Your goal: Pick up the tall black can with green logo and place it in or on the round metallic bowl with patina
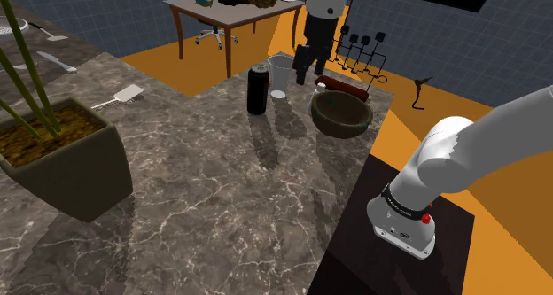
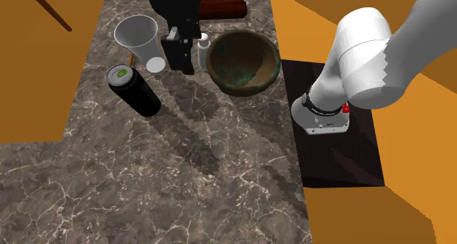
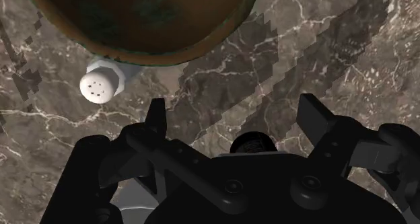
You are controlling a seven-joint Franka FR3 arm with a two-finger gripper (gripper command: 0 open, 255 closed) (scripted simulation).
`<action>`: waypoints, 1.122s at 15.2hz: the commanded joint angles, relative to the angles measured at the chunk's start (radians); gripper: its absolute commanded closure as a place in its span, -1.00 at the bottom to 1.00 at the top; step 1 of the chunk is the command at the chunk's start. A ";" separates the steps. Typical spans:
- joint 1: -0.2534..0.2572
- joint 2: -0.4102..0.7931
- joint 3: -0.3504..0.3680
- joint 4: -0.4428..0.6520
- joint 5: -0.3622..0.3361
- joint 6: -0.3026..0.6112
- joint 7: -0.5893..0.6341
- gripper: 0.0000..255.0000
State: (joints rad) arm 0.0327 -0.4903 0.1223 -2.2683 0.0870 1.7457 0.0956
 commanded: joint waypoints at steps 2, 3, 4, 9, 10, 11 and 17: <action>0.001 0.113 0.022 0.098 -0.009 0.025 0.023 -1.00; 0.001 0.150 0.030 0.133 -0.013 0.031 0.032 -1.00; 0.002 0.187 0.038 0.168 -0.019 0.037 0.041 -1.00; 0.010 0.376 0.074 0.364 -0.056 0.044 0.091 -1.00; 0.013 0.415 0.080 0.407 -0.065 0.041 0.101 -1.00; 0.015 0.431 0.082 0.426 -0.069 0.040 0.106 -1.00; 0.016 0.435 0.083 0.350 -0.070 0.120 0.106 -1.00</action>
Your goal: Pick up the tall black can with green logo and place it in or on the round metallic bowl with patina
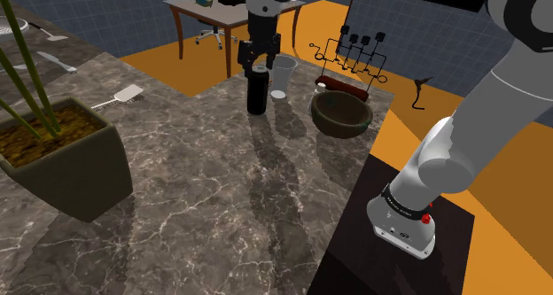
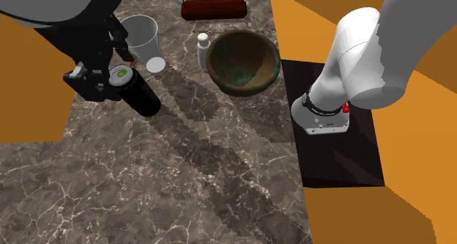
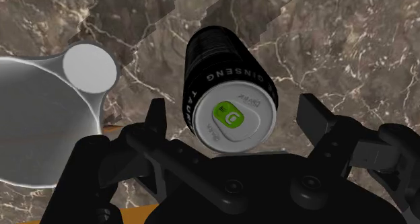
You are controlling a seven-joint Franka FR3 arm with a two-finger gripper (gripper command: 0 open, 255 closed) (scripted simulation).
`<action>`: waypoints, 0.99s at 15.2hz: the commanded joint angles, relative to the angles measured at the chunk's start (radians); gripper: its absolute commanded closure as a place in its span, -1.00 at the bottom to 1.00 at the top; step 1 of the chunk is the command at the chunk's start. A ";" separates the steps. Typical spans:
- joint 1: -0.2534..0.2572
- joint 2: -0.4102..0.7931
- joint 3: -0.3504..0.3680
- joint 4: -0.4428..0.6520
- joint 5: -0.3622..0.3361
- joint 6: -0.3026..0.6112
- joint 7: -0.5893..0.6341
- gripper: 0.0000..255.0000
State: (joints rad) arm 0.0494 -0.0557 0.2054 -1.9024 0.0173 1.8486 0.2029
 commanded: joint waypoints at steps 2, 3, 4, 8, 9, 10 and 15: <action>0.000 0.003 0.000 -0.035 0.000 0.038 -0.001 -1.00; 0.000 0.003 0.000 -0.035 0.000 0.038 -0.001 -1.00; 0.000 0.003 0.000 -0.034 0.000 0.038 -0.001 -1.00; 0.000 0.003 0.000 -0.034 0.000 0.038 -0.001 -1.00; 0.000 0.003 0.000 -0.034 0.000 0.037 -0.001 -1.00; 0.000 0.003 0.000 -0.034 0.000 0.037 -0.001 1.00; 0.000 0.003 0.000 -0.034 -0.001 0.038 -0.001 1.00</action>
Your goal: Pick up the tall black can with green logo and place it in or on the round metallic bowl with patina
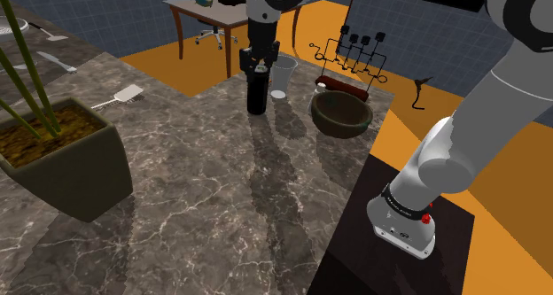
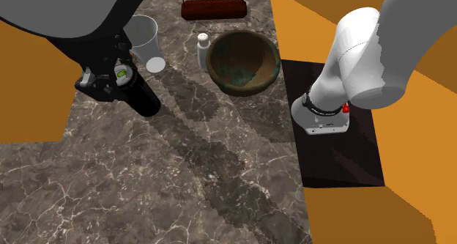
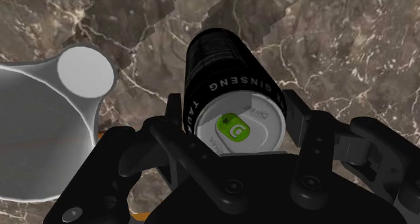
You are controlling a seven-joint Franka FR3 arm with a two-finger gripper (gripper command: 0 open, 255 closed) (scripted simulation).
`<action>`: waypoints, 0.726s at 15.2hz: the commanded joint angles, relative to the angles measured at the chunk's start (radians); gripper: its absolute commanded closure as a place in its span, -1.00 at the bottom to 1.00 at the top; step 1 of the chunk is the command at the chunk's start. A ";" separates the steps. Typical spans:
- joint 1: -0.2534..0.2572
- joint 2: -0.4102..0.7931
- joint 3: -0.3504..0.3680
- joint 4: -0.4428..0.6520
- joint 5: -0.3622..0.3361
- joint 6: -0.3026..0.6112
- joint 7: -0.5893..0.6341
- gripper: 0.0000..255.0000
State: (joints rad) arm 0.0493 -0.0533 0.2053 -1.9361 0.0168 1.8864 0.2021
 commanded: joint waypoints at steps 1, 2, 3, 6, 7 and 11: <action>0.000 0.001 0.000 -0.001 0.000 0.000 0.000 1.00; 0.000 0.001 0.000 -0.001 0.000 0.000 0.000 1.00; 0.000 0.001 0.000 0.000 0.000 0.000 0.000 1.00; 0.000 -0.003 0.000 0.023 0.001 -0.027 -0.001 1.00; 0.000 -0.004 -0.001 0.035 0.001 -0.040 -0.001 1.00; -0.001 -0.006 -0.001 0.086 0.001 -0.093 -0.001 1.00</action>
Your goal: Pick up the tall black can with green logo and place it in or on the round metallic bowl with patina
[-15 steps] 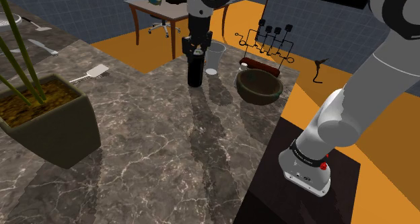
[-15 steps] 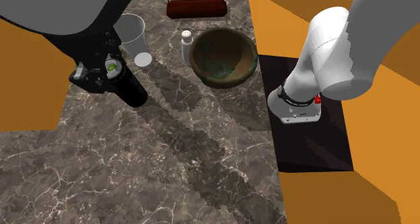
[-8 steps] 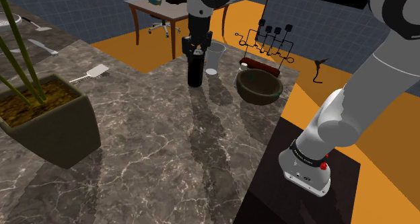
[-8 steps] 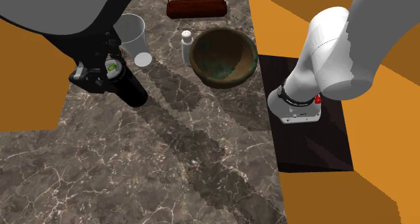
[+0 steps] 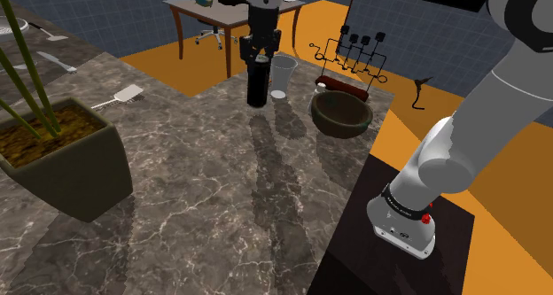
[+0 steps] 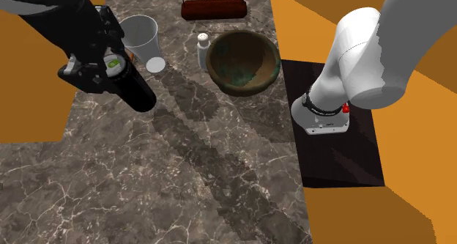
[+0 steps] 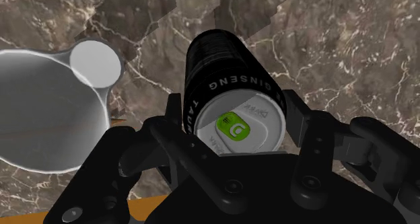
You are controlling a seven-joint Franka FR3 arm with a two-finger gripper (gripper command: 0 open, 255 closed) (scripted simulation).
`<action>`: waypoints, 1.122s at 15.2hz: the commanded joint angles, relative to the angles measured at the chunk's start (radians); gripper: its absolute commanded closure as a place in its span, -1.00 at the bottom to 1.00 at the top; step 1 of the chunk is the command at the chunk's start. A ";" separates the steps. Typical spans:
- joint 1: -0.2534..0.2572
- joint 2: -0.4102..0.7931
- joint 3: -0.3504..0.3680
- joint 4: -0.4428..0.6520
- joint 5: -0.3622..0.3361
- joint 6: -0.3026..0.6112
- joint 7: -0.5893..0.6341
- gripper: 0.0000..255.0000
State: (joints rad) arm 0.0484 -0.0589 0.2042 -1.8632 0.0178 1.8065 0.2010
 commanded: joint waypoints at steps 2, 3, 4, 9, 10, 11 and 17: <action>0.000 0.000 0.000 0.040 0.000 -0.040 0.001 1.00; 0.000 0.000 0.000 0.054 0.000 -0.054 0.001 1.00; 0.000 0.001 0.000 0.068 -0.001 -0.067 0.001 1.00; 0.000 0.007 0.000 0.143 -0.002 -0.136 0.002 1.00; 0.000 0.009 0.000 0.159 -0.003 -0.150 0.003 1.00; 0.000 0.012 0.000 0.176 -0.003 -0.164 0.003 1.00; 0.001 0.032 0.001 0.280 -0.007 -0.249 0.007 1.00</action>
State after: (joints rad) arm 0.0492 -0.0310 0.2056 -1.6030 0.0115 1.5737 0.2079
